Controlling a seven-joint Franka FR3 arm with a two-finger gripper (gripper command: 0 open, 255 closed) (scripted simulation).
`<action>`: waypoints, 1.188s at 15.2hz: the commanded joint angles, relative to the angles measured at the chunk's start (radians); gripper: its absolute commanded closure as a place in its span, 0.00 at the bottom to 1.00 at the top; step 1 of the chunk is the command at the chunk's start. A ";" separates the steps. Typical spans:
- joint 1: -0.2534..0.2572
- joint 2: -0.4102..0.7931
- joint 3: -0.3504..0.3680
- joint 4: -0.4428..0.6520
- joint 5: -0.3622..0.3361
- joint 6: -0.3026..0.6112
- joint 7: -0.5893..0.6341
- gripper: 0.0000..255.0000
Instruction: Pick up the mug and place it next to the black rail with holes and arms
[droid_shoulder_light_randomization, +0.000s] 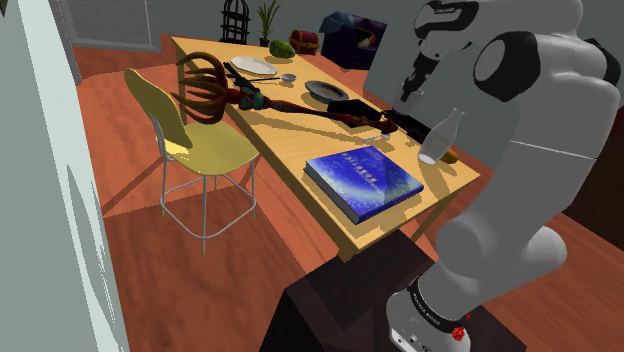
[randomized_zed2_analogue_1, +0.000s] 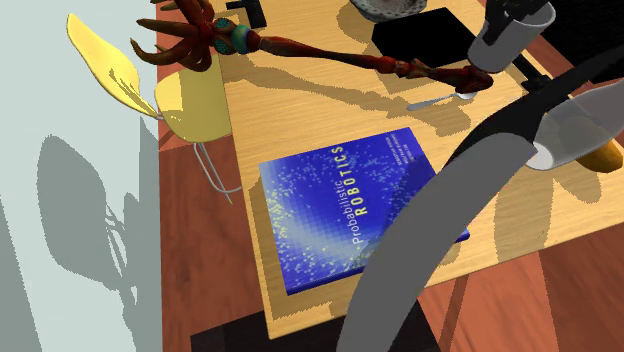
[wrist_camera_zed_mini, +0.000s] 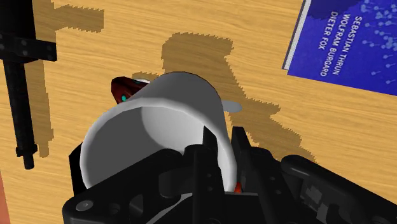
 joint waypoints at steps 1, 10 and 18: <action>-0.037 0.043 -0.009 0.060 0.018 -0.020 -0.044 1.00; -0.156 0.216 -0.018 0.285 0.075 -0.081 -0.148 1.00; -0.143 0.205 -0.017 0.159 0.076 0.033 -0.157 1.00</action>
